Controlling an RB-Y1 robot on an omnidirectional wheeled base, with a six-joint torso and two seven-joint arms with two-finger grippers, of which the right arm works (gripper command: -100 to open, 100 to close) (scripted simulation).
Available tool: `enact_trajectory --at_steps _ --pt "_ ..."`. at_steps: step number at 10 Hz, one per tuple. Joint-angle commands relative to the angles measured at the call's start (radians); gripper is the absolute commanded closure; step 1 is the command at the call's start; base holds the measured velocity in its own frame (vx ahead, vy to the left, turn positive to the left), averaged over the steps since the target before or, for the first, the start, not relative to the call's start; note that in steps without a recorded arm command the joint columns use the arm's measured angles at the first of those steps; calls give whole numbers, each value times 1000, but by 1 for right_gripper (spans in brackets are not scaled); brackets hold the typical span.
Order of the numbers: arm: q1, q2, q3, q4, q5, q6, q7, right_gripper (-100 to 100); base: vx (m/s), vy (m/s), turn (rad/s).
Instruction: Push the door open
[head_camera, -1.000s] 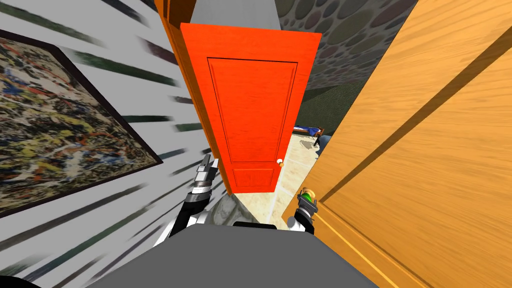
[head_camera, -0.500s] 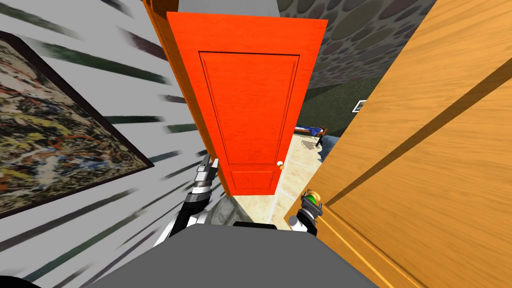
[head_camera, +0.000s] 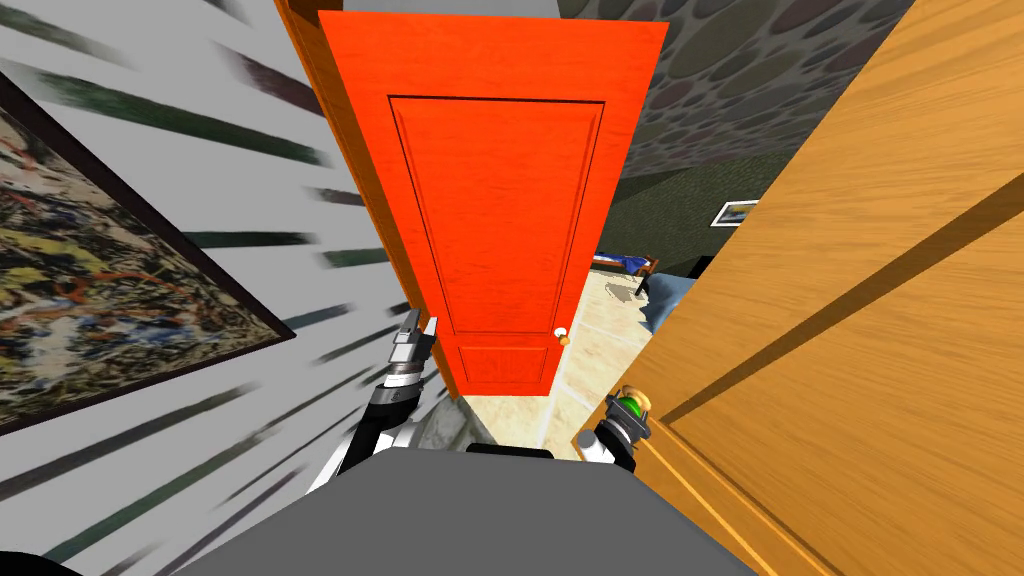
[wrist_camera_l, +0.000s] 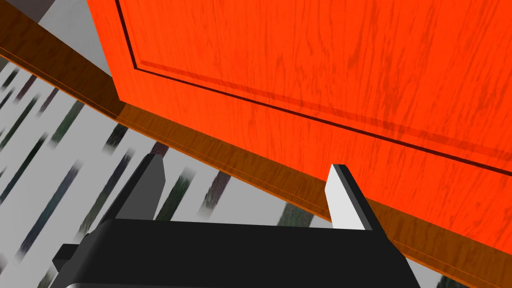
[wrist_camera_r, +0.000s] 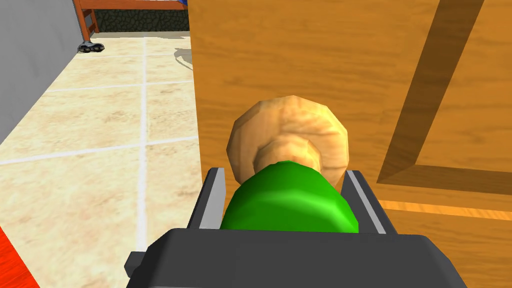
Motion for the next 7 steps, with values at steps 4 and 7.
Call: enact_trajectory --at_steps 4,7 --pt "-22 15 -74 18 -48 -33 28 100 114 -53 25" --pt "-29 27 -88 29 -59 -36 33 100 127 -66 0"
